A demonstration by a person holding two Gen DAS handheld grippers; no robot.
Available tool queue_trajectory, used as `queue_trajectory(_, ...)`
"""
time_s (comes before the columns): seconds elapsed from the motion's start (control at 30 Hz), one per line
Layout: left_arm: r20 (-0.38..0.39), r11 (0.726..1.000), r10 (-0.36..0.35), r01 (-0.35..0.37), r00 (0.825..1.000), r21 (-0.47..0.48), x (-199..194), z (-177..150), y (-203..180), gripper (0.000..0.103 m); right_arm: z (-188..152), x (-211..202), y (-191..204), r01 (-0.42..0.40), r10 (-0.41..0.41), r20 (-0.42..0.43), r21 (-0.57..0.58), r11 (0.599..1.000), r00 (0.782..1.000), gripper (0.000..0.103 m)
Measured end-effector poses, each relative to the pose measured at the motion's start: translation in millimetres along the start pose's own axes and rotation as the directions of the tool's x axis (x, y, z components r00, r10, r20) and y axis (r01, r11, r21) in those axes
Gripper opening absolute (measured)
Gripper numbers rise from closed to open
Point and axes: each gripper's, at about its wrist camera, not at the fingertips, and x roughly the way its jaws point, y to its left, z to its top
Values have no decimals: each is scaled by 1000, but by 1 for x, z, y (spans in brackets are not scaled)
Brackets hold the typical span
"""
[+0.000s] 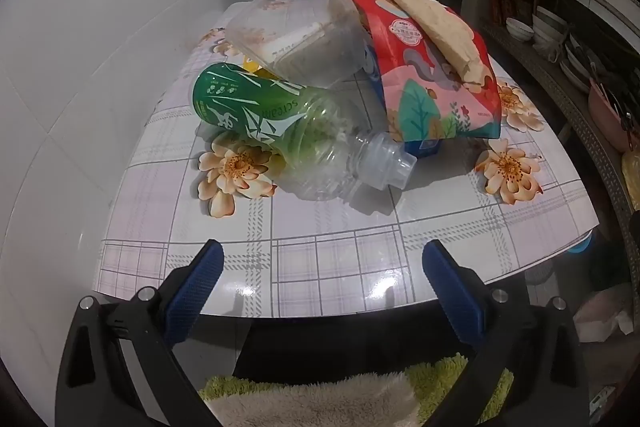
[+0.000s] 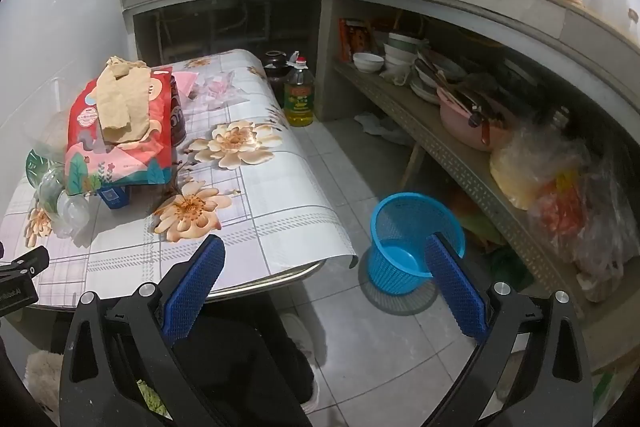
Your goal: Collect trash
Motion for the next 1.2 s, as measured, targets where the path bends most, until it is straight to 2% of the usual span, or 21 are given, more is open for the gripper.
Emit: queue_trajectory(1.2,-7,1000,-3,3,1000,-2,5,0,0,97,3,0,7,0,0,8,-5,1000,1000,95)
